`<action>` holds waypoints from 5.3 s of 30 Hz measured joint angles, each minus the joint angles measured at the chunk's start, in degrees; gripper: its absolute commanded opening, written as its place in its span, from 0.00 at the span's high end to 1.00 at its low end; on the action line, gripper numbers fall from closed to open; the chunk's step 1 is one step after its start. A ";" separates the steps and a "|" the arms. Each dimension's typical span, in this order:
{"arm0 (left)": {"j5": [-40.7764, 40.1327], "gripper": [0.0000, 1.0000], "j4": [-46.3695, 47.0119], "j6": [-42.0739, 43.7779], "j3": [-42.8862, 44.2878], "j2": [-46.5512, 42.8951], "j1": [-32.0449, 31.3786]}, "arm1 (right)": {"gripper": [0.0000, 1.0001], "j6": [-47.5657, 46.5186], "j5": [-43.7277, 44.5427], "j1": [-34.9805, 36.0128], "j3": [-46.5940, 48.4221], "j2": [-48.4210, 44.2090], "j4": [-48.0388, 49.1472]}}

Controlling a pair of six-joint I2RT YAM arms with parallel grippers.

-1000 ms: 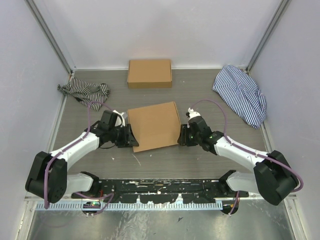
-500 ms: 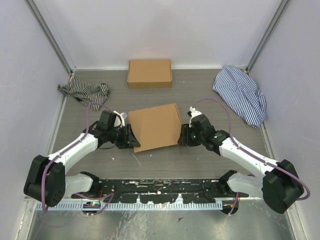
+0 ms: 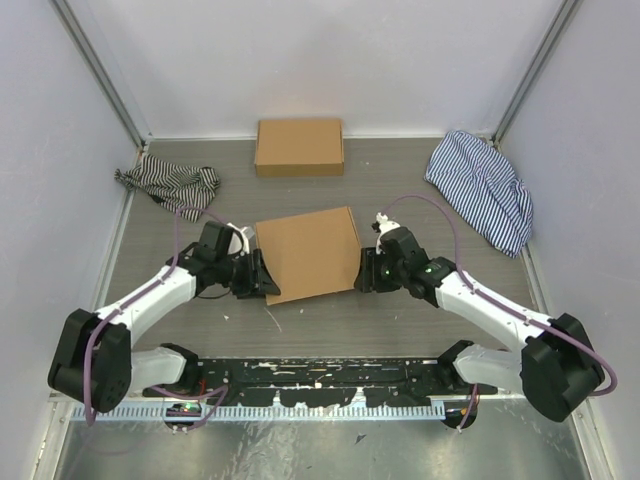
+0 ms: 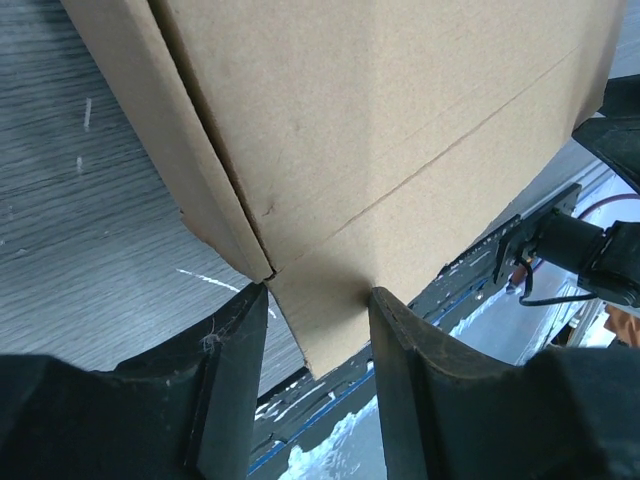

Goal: Fold the paper box

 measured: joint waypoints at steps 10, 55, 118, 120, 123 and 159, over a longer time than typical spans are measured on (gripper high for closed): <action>-3.58 0.49 -5.01 2.82 1.86 0.76 -0.09 | 0.48 -0.07 -0.35 0.22 -0.96 1.16 1.86; -8.50 0.52 -3.43 3.65 2.89 4.94 -0.46 | 0.51 -1.03 -0.09 0.39 -1.97 9.66 9.25; -35.78 1.00 15.50 1.16 -1.27 10.99 -21.35 | 0.93 -18.18 -9.20 -2.12 69.09 68.35 -4.50; -41.79 1.00 16.98 0.24 -2.84 9.88 -24.28 | 0.93 -18.75 -10.03 -1.60 68.43 68.02 -4.39; -49.48 1.00 18.99 -1.18 -4.63 9.11 -27.71 | 0.93 -19.17 -11.91 -1.16 66.77 67.43 -2.95; -61.48 0.54 12.63 -0.70 -2.58 -8.59 -37.51 | 0.79 -19.65 -7.65 -0.92 53.75 54.60 -2.01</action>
